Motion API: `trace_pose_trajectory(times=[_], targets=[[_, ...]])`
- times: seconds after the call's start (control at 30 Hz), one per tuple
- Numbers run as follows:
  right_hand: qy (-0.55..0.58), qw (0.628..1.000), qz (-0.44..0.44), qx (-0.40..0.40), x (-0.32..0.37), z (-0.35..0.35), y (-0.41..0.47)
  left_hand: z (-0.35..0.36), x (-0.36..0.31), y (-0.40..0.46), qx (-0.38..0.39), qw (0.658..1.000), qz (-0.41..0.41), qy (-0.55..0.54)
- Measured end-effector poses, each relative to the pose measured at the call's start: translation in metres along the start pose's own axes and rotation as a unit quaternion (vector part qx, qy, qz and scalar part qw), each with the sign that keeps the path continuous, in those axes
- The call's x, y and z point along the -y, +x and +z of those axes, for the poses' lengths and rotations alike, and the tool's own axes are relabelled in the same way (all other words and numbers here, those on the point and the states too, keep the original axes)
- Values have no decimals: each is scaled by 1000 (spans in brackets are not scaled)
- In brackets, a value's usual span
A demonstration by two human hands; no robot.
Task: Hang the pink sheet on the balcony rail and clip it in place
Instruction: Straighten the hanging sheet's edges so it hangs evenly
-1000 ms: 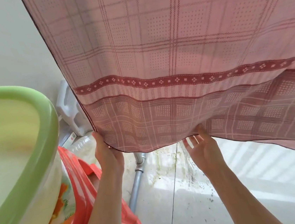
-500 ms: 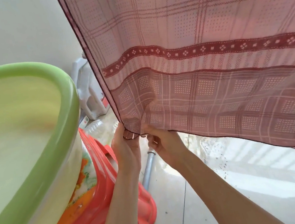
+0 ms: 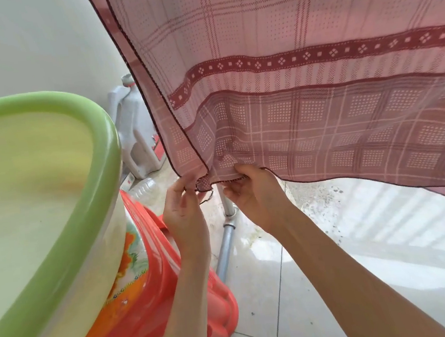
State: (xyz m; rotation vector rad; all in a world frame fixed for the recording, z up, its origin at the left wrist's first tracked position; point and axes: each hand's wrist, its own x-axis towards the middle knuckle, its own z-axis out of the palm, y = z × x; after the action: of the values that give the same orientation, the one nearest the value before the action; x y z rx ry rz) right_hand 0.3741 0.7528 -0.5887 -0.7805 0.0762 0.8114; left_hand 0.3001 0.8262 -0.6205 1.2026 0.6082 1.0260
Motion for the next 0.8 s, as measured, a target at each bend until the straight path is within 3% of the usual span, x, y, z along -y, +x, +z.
trace_pose_trajectory(times=[0.07,0.13,0.2,0.4,0.6,0.73,0.8], targets=[[12,1000,3,-4,1,0,0,1,-4,-5,31,999,-16,-17],[22,1000,9,-3,0,-1,-1,1,-5,-9,52,998,8,39],[20,1000,14,-1,-1,-2,-2,3,-5,-8,38,995,23,85],[-21,999,11,-32,1,-9,2,3,0,4,27,996,10,81],[-94,994,31,-51,-5,-29,1,1,19,30,-125,990,-32,58],[-141,989,24,-34,-2,-41,1,5,30,56,-153,982,-45,96],[-98,994,12,-39,2,-46,3,8,38,63,-162,980,-58,99]])
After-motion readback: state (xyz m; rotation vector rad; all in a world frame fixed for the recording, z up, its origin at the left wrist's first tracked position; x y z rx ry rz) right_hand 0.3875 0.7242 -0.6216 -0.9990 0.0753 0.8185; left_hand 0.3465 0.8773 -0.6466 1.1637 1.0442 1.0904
